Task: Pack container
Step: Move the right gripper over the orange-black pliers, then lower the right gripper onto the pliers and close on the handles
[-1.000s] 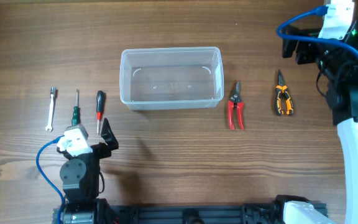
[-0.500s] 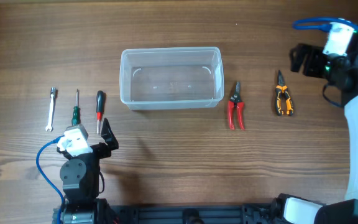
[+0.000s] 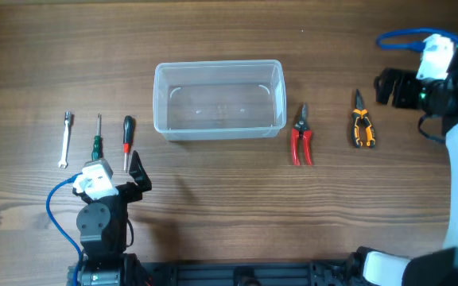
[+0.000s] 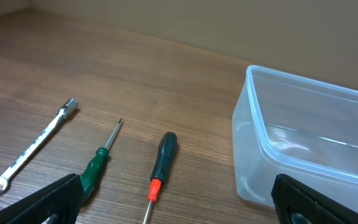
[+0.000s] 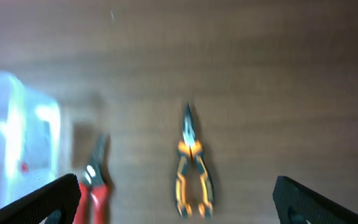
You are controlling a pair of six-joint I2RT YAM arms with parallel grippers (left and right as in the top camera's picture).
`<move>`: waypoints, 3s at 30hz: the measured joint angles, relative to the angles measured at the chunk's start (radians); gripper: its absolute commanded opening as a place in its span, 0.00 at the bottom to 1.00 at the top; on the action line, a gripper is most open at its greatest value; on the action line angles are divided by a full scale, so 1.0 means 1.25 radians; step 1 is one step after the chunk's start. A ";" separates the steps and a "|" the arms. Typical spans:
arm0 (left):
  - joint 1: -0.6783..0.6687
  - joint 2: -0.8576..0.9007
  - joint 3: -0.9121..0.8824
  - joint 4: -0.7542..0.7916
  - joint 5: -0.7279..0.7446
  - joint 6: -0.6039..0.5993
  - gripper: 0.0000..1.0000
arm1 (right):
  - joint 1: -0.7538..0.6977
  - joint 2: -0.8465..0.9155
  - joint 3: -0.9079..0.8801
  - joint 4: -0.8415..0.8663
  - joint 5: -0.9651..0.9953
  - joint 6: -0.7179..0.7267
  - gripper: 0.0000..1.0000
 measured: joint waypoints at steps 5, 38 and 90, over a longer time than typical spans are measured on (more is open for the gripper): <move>0.000 0.000 0.000 0.000 0.000 0.000 1.00 | 0.000 0.145 0.007 -0.074 0.070 -0.064 1.00; 0.000 0.000 0.000 0.000 0.000 0.000 1.00 | 0.000 0.360 0.007 -0.046 0.058 -0.153 1.00; 0.000 0.000 0.000 0.000 0.000 0.000 1.00 | -0.006 0.423 0.011 0.056 0.097 -0.291 0.98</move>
